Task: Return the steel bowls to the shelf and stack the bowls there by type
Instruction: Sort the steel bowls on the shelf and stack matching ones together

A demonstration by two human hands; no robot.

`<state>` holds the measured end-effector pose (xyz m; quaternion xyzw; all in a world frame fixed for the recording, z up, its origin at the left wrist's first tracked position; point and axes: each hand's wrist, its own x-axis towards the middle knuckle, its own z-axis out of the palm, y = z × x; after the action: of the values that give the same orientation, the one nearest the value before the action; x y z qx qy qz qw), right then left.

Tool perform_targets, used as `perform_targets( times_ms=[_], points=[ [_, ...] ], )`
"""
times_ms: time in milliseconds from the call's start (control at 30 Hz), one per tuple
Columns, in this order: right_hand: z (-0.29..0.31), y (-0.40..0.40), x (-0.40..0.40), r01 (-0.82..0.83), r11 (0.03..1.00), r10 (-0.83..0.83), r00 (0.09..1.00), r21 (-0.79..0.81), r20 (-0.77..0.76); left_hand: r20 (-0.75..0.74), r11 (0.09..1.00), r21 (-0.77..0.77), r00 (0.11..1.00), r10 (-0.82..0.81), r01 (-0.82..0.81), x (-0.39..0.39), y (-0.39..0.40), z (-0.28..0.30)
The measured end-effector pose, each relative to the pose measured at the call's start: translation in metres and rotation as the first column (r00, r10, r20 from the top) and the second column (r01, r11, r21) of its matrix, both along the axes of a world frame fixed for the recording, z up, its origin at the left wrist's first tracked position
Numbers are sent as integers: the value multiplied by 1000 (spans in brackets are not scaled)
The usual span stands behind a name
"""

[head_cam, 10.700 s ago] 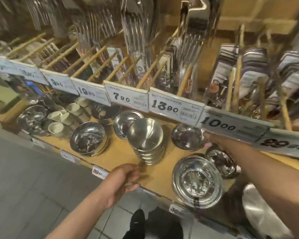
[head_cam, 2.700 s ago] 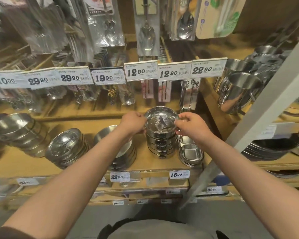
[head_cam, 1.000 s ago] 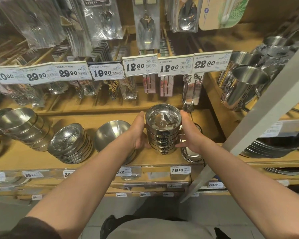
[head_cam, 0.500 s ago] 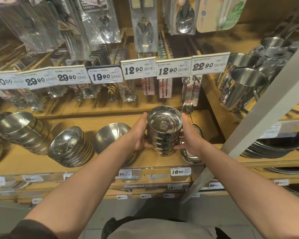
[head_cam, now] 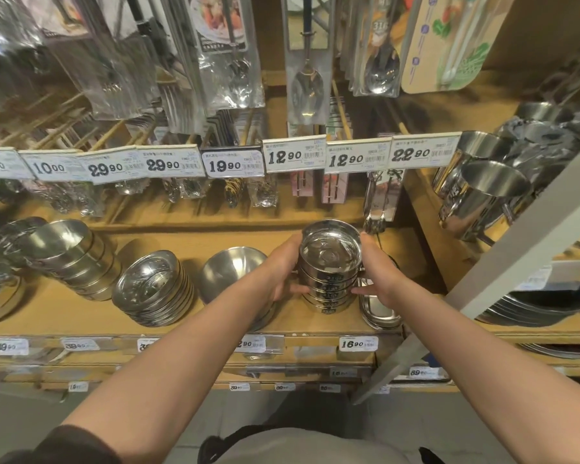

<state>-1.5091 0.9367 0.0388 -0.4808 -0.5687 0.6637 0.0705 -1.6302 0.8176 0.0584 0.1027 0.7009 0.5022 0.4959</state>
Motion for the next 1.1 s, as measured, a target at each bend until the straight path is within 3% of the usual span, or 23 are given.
perform_targets(
  times_ms=[700, 933, 1100],
  points=[
    [-2, 8, -5, -11, 1000, 11, 1000, 24, 24, 17, 999, 32, 999, 37, -37, -2, 5, -10],
    [-5, 12, -2, -7, 999, 8, 1000, -37, 29, 153, 993, -42, 982, 112, -106, -5, 5, -13],
    [-6, 7, -5, 21, 994, -23, 1000, -108, -17, 192, 996, -11, 977, 93, -93, -2, 11, -22]
  ],
)
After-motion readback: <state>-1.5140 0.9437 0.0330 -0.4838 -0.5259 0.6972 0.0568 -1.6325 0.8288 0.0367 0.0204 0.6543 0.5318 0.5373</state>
